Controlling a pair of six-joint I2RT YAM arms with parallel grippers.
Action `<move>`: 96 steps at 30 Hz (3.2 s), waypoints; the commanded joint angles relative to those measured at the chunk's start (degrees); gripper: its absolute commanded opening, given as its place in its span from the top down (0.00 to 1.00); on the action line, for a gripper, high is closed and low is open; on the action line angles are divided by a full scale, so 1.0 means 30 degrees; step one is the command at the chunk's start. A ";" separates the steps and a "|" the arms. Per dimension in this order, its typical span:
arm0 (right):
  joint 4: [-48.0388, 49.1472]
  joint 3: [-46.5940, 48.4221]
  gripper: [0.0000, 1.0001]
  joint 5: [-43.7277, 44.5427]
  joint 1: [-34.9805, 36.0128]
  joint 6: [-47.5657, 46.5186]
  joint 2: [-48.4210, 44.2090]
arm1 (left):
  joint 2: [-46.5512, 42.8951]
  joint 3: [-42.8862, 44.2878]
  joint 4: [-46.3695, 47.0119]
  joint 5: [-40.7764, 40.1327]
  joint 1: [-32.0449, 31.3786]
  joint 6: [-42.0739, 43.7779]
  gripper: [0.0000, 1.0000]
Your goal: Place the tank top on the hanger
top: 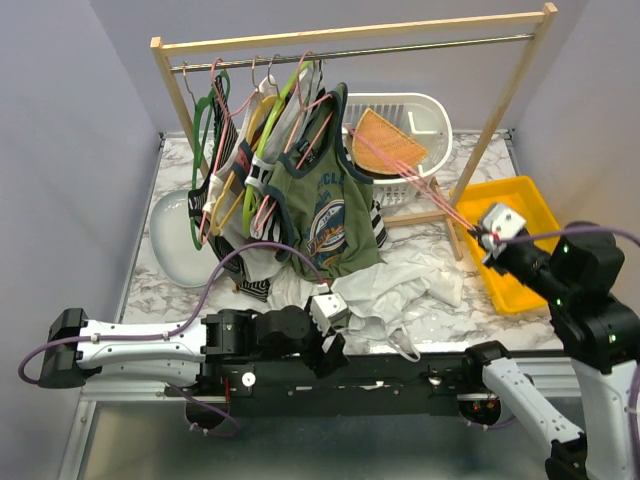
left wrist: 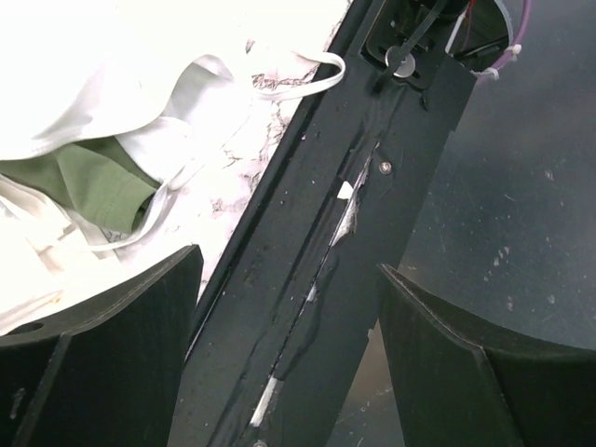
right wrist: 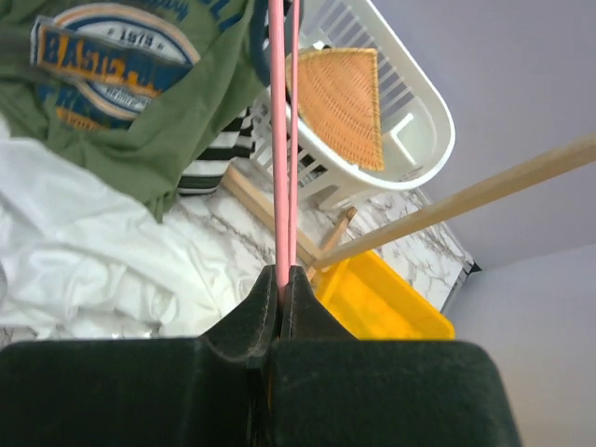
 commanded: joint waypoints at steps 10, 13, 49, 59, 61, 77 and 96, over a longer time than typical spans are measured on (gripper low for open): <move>-0.9881 -0.5461 1.00 -0.6286 -0.2483 -0.6310 -0.6231 | 0.3481 -0.0216 -0.0995 -0.6659 -0.0413 -0.5436 0.37; -1.1111 -0.5228 1.00 -0.7049 -0.2483 -0.6454 -0.6172 | 0.3103 -0.0389 -0.1905 -0.8244 -0.0355 -0.6408 0.37; -1.2637 -0.6955 1.00 -0.5090 -0.2512 -0.4667 -0.7579 | 0.8581 0.1455 0.1405 -0.5493 0.5592 -0.2104 0.97; -1.2637 -0.6868 0.99 -0.4652 -0.2483 -0.5048 -0.7228 | 0.4949 -0.0096 0.1345 -0.5845 0.5709 -0.2016 0.69; -1.2667 -0.6838 1.00 -0.4387 -0.2483 -0.5165 -0.7052 | 0.4771 -0.0302 0.1404 -0.5757 0.5710 -0.1987 0.58; -1.2696 -0.6282 0.99 -0.3683 -0.2454 -0.6454 -0.6495 | 0.8491 0.1192 0.1753 -0.6812 0.6207 -0.1430 0.61; -1.2725 -0.6897 1.00 -0.5704 -0.1956 -0.6806 -0.5705 | 0.6676 0.1836 0.0350 -0.6899 0.8286 -0.0932 1.00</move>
